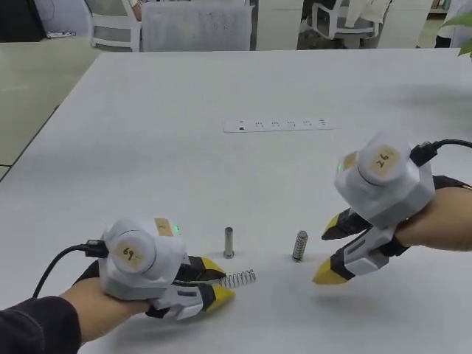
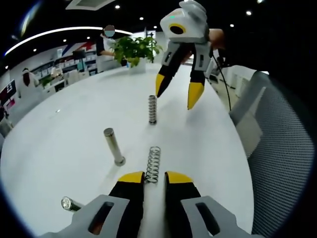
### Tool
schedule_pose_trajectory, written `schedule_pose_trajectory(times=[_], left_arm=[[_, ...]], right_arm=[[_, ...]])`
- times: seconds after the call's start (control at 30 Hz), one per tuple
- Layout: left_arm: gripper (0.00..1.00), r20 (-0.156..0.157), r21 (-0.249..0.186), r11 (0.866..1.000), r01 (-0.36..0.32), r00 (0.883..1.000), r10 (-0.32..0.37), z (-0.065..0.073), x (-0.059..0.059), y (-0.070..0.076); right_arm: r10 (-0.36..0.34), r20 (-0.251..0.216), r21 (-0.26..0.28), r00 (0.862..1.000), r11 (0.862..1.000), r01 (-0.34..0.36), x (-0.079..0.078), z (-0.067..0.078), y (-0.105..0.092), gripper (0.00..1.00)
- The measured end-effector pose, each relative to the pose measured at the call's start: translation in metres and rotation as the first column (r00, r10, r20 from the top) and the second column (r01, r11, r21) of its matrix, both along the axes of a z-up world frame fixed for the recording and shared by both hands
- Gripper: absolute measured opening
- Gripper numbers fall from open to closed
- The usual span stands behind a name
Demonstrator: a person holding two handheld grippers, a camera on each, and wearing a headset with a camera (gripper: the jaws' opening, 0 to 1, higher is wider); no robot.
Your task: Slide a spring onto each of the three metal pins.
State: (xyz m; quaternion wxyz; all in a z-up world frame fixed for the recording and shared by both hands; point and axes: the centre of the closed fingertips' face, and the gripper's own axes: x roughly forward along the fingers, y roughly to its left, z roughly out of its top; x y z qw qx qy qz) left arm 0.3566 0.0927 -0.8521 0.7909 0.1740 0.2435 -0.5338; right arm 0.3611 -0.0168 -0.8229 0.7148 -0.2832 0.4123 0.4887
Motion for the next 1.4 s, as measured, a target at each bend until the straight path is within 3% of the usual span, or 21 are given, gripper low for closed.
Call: schedule_pose_trajectory(times=[0.37, 0.73, 1.13, 1.27, 1.33, 1.4], left_arm=[[0.03, 0.006, 0.015, 1.0, -0.005, 1.0, 0.005, -0.003, 0.001, 0.0], [0.03, 0.013, 0.019, 1.0, -0.002, 1.0, 0.002, -0.002, 0.003, -0.002], [0.02, 0.008, 0.013, 1.0, 0.004, 1.0, -0.004, -0.001, -0.001, -0.002], [0.02, 0.007, 0.006, 1.0, 0.003, 1.0, -0.003, 0.001, -0.001, -0.002], [0.02, 0.004, 0.002, 1.0, 0.003, 1.0, -0.003, 0.002, -0.002, -0.002], [0.02, 0.005, 0.001, 1.0, 0.007, 1.0, -0.007, 0.002, -0.004, -0.003]], right_arm=[[-0.058, 0.006, 0.106, 0.998, 0.993, 0.057, -0.01, -0.002, -0.007, 0.43], [-0.106, 0.036, 0.251, 0.994, 0.963, 0.094, -0.016, 0.002, -0.009, 0.43], [-0.146, 0.078, 0.395, 0.986, 0.913, 0.104, -0.022, 0.008, -0.009, 0.52], [-0.166, 0.095, 0.439, 0.982, 0.892, 0.108, -0.021, 0.009, -0.009, 0.57], [-0.179, 0.093, 0.473, 0.979, 0.874, 0.115, -0.021, 0.011, -0.008, 0.6], [-0.187, 0.105, 0.482, 0.977, 0.869, 0.114, -0.022, 0.011, -0.009, 0.62]])
